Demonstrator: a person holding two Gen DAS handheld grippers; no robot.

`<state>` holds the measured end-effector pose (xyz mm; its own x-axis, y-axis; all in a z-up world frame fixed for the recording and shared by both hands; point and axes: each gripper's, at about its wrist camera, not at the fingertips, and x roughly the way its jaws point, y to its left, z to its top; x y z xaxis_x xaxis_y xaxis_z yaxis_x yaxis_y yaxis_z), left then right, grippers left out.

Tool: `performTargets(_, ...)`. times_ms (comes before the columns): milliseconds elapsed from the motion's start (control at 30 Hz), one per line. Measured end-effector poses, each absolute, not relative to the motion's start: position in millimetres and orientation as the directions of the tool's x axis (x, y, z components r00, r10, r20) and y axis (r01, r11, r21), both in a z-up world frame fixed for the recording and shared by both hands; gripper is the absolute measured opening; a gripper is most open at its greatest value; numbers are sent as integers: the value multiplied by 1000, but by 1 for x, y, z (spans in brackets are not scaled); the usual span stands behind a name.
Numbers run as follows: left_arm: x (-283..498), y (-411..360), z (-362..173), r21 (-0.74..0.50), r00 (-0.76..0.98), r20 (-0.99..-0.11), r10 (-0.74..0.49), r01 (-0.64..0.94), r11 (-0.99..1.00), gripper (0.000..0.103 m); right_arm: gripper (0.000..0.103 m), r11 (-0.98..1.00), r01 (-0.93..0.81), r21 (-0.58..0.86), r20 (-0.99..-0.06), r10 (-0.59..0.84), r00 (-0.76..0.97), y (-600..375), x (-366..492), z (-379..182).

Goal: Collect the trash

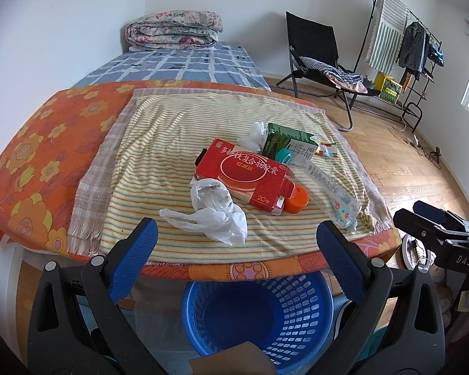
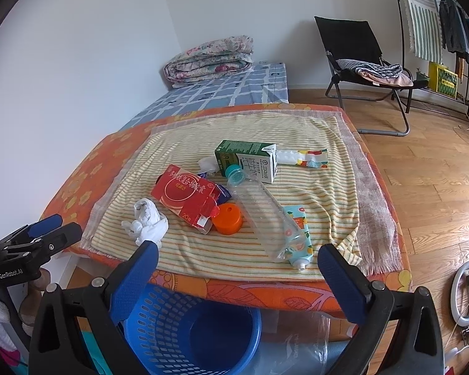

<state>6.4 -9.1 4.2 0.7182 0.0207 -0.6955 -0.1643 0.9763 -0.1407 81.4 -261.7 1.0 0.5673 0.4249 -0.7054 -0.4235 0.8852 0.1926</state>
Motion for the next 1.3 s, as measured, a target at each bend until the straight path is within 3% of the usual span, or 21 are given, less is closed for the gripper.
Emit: performTargets(1300,0,0,0,-146,717,-697,16,-164,976,103,103,875,-429,227,-720,447,531,-262,82,-4)
